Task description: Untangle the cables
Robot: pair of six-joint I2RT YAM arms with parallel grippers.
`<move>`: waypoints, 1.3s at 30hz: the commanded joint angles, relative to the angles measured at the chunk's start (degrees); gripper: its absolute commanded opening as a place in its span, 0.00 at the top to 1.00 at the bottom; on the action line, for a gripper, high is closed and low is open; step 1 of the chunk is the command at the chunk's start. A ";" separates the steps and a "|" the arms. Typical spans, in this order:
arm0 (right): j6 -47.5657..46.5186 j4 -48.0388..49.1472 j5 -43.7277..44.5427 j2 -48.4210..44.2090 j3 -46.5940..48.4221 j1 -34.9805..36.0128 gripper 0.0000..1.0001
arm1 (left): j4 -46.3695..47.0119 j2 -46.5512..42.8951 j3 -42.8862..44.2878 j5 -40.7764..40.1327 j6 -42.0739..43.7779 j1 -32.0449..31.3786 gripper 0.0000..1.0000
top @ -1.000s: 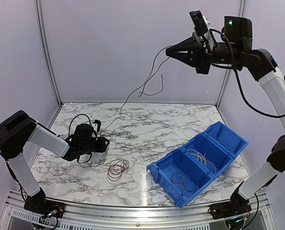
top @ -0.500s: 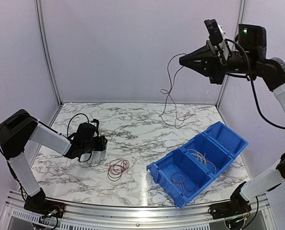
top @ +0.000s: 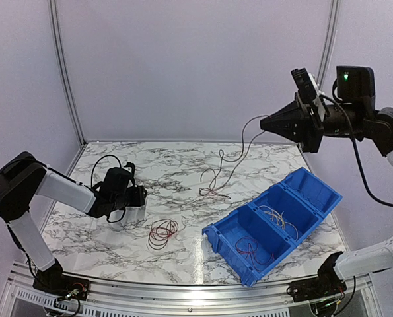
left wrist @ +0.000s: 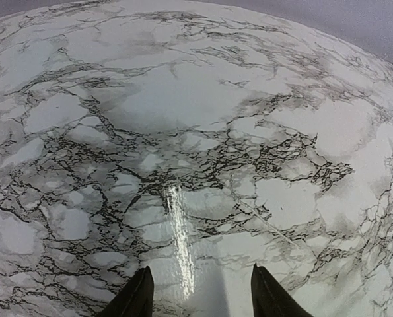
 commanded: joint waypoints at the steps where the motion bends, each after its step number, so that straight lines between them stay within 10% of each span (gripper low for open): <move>1: -1.74 -1.22 2.59 -5.70 -7.33 -1.05 1.00 | -2.45 -2.14 0.19 1.00 0.25 0.20 0.47; 17: -14.86 -4.53 13.46 -15.21 -42.59 -1.93 0.97 | -3.11 -4.93 0.33 1.49 -1.48 0.20 0.47; 25: -17.75 -5.93 15.53 -12.02 -37.97 -1.92 0.57 | -3.53 -8.25 0.12 8.52 -0.87 0.11 0.47; 39: -15.05 0.46 14.02 2.58 -30.59 0.21 0.57 | -5.79 -13.07 -5.84 27.07 1.24 -2.63 0.49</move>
